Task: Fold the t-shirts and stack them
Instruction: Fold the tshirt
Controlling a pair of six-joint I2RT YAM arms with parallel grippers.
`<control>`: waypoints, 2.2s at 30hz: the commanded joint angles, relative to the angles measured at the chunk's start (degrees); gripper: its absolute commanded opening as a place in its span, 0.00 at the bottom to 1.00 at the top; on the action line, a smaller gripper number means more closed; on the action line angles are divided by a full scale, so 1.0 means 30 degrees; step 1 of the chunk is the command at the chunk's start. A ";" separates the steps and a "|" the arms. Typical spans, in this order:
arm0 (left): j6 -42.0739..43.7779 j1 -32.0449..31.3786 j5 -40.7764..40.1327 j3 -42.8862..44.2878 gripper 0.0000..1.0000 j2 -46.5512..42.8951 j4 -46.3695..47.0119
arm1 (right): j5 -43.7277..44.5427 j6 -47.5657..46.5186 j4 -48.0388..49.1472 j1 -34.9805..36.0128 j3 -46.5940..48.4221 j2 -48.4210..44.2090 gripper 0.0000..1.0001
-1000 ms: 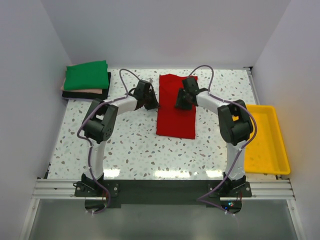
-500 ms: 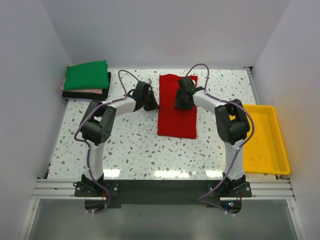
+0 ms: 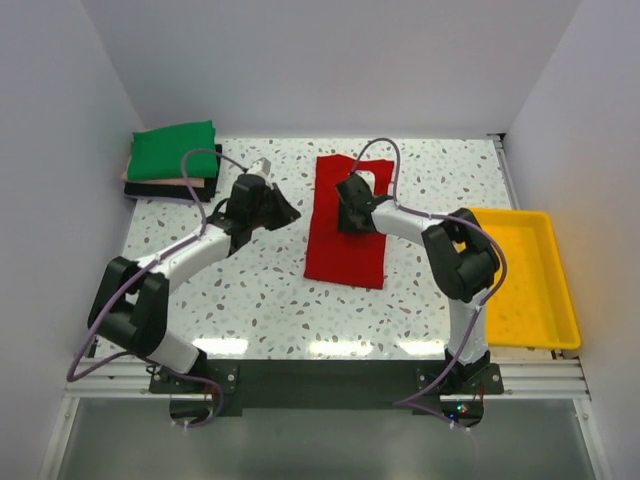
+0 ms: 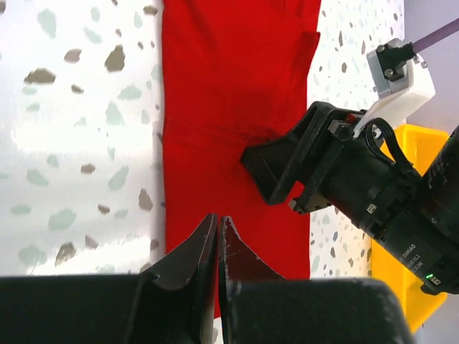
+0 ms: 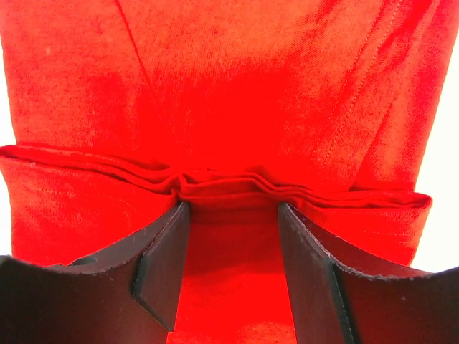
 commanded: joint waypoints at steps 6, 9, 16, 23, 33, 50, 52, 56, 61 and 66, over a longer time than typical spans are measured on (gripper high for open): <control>-0.1166 0.0062 -0.1009 -0.5115 0.09 -0.4940 0.1031 | -0.0661 0.1768 -0.0791 0.3646 -0.5025 -0.1282 0.56; -0.1284 0.0062 -0.1242 -0.6581 0.11 -0.6259 0.0767 | -0.0952 0.2500 -0.0177 0.4936 -0.6548 -0.1957 0.56; -0.0875 0.0062 -0.1272 -0.8691 0.14 -0.7698 0.0415 | -0.1801 0.6398 0.2630 0.6755 -1.0181 -0.4943 0.56; -0.0143 0.0062 -0.0805 -0.8724 0.17 -0.7407 0.0563 | -0.1486 0.6284 0.1792 0.6668 -0.9456 -0.9830 0.64; 0.0796 0.0121 0.0131 -0.6937 0.24 -0.6381 -0.0845 | -0.2152 0.3914 -0.1580 0.0784 -0.7929 -1.3561 0.66; 0.0620 0.0150 0.3737 -0.3860 0.28 -0.3802 -0.0873 | -0.4644 0.0922 -0.0789 -0.2151 0.0123 -0.3167 0.46; 0.0796 0.0179 0.3650 -0.3772 0.28 -0.4064 -0.1137 | -0.4792 0.0775 -0.1111 -0.2006 0.1321 -0.1905 0.45; 0.1001 0.0180 0.2862 -0.3771 0.29 -0.4270 -0.1751 | -0.3858 0.0716 -0.2020 -0.1420 0.2442 -0.1021 0.43; 0.0884 0.0180 0.2068 -0.4708 0.31 -0.4885 -0.2102 | -0.2975 0.1038 -0.2138 -0.0950 -0.0241 -0.3763 0.43; 0.0301 0.0180 0.2241 -0.7308 0.35 -0.6113 -0.2719 | -0.4698 0.2120 -0.1817 -0.0979 -0.6036 -0.8834 0.45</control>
